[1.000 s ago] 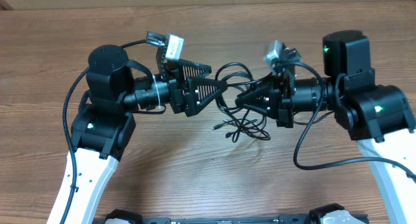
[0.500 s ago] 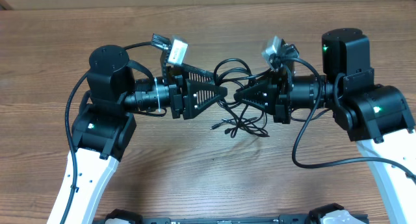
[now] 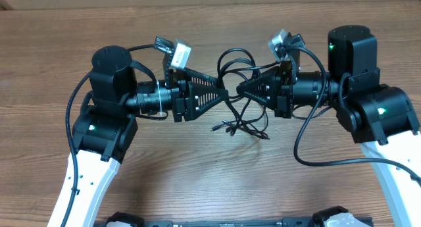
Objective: Untangle cables
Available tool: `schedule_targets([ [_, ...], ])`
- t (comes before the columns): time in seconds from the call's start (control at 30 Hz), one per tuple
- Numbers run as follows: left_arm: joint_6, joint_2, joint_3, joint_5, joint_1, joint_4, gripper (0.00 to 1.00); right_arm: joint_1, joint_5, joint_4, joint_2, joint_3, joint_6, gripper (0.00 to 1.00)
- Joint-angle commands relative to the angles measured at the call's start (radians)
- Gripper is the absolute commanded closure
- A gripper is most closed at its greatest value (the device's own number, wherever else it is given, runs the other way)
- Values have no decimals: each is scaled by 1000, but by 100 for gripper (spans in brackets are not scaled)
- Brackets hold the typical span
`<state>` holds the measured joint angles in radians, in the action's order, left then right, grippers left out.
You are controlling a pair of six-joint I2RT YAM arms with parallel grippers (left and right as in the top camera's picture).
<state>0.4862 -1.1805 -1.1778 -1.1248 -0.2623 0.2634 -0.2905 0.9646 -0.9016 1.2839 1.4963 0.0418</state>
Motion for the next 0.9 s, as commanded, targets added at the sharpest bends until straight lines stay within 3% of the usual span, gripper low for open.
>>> schedule_targets([
  [0.0,-39,-3,-16,10,-5,-2,69,-6,-6,15,-5,2,-17,96],
  [0.03,-39,-3,-16,18,-5,-2,79,-6,-6,16,-5,2,-20,96],
  [0.13,-38,-3,-16,35,-5,-2,93,-6,-6,16,-5,2,-20,96],
  [0.37,-38,-3,-16,35,-6,2,96,-6,-7,18,-5,2,-19,95],
  [0.43,-42,-3,-16,35,-5,1,96,-6,-35,13,-5,2,-20,44],
  [0.47,-58,-3,-16,35,-5,2,96,-6,-55,5,-5,2,-20,28],
  [0.5,-81,-3,-16,35,-5,2,96,-6,-86,-10,-5,2,-20,5],
  [0.53,-108,-3,-16,35,-5,3,96,-6,-107,-21,-5,2,-19,0],
  [0.63,-314,-3,-16,37,-3,39,96,-6,-280,-109,-5,2,2,0],
  [0.87,-568,-3,-16,225,13,327,96,-7,-347,-234,-6,2,329,0],
])
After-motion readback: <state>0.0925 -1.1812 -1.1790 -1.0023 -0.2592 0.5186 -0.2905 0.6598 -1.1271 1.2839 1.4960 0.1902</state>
